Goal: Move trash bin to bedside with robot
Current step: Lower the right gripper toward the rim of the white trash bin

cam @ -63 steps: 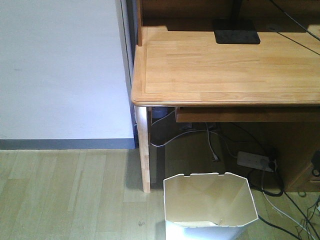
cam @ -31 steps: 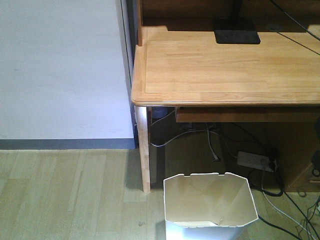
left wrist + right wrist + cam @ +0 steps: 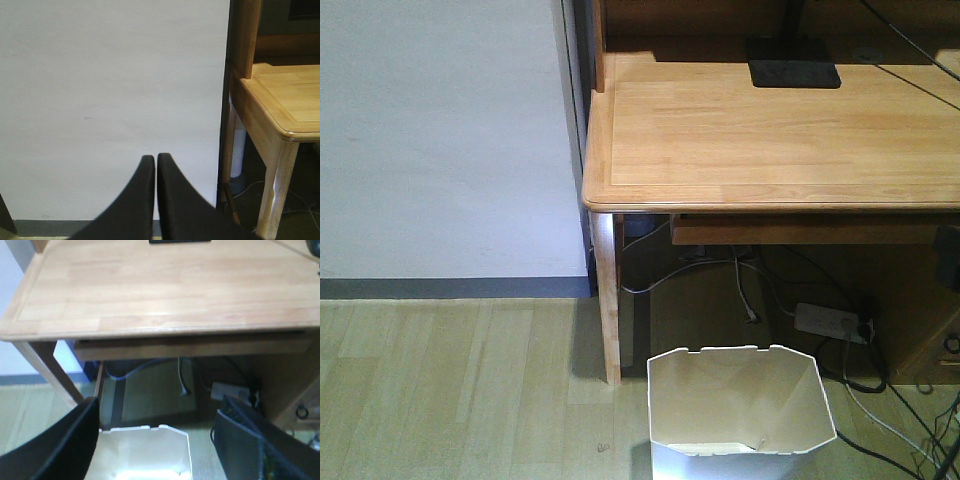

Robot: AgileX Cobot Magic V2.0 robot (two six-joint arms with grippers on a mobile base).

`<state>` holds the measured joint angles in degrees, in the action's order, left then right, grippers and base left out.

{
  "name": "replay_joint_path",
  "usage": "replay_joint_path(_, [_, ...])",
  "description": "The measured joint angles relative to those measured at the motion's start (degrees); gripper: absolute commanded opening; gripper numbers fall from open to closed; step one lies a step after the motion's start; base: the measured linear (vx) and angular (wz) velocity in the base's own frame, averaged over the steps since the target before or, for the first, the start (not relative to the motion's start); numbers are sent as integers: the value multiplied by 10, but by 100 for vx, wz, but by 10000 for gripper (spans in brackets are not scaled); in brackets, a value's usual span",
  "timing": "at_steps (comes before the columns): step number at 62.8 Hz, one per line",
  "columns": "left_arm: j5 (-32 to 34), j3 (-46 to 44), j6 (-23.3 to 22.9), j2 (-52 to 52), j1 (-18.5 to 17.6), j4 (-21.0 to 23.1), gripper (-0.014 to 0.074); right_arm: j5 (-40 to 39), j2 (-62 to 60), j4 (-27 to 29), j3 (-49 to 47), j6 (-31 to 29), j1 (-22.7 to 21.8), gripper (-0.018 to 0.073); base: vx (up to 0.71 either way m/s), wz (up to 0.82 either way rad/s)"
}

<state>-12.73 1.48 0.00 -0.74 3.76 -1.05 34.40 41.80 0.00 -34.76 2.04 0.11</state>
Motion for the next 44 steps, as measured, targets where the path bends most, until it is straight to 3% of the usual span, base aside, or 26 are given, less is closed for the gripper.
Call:
replay_joint_path(21, [0, 0, 0, 0, 0, 0, -6, 120, 153, 16, -134, -25, 0, 493, 0, 0])
replay_joint_path(44, [0, 0, 0, 0, 0, 0, -6, 119, 323, 47, -150, -71, 0, 493, 0, 0])
